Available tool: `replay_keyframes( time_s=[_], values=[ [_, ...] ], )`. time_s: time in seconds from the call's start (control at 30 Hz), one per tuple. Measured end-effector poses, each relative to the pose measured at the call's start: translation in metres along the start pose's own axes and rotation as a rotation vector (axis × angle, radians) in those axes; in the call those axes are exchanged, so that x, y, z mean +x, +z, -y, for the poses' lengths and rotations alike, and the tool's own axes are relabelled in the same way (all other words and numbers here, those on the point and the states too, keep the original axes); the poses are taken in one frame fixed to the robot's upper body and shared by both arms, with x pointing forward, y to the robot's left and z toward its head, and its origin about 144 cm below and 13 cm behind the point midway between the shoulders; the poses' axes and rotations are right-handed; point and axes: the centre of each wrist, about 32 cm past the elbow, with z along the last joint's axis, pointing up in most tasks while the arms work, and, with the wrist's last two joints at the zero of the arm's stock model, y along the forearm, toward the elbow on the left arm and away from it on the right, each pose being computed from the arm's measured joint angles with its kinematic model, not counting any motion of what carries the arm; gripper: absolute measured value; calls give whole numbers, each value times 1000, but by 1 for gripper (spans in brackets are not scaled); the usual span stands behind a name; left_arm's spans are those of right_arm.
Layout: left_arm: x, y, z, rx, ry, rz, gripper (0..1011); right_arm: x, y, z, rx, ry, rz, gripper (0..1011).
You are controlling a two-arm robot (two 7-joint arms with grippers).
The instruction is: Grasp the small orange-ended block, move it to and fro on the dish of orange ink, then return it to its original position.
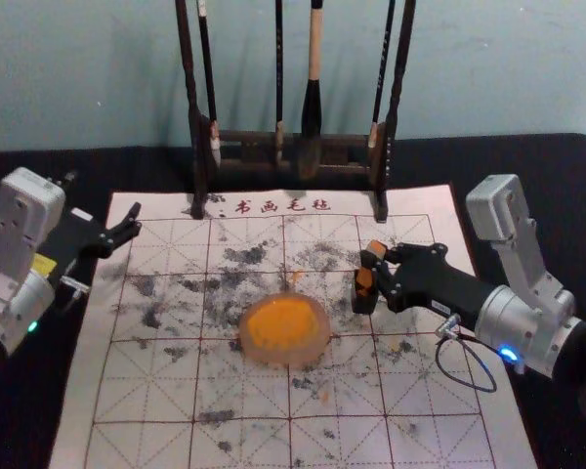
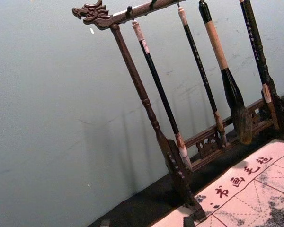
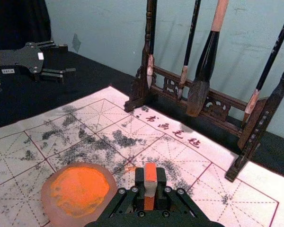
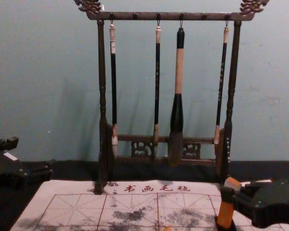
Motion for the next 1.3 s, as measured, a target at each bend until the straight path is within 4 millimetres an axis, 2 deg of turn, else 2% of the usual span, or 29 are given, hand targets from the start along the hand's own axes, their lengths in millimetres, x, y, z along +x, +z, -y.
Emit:
replay_keyframes(
  time_s=[0.67, 1.3],
  values=[
    [0, 0, 0, 0, 0, 0, 1001, -1, -4, -6, -23, -15, 9, 133],
    [0, 0, 0, 0, 0, 0, 1001, -4, -17, -14, -49, -20, -9, 133]
  ],
)
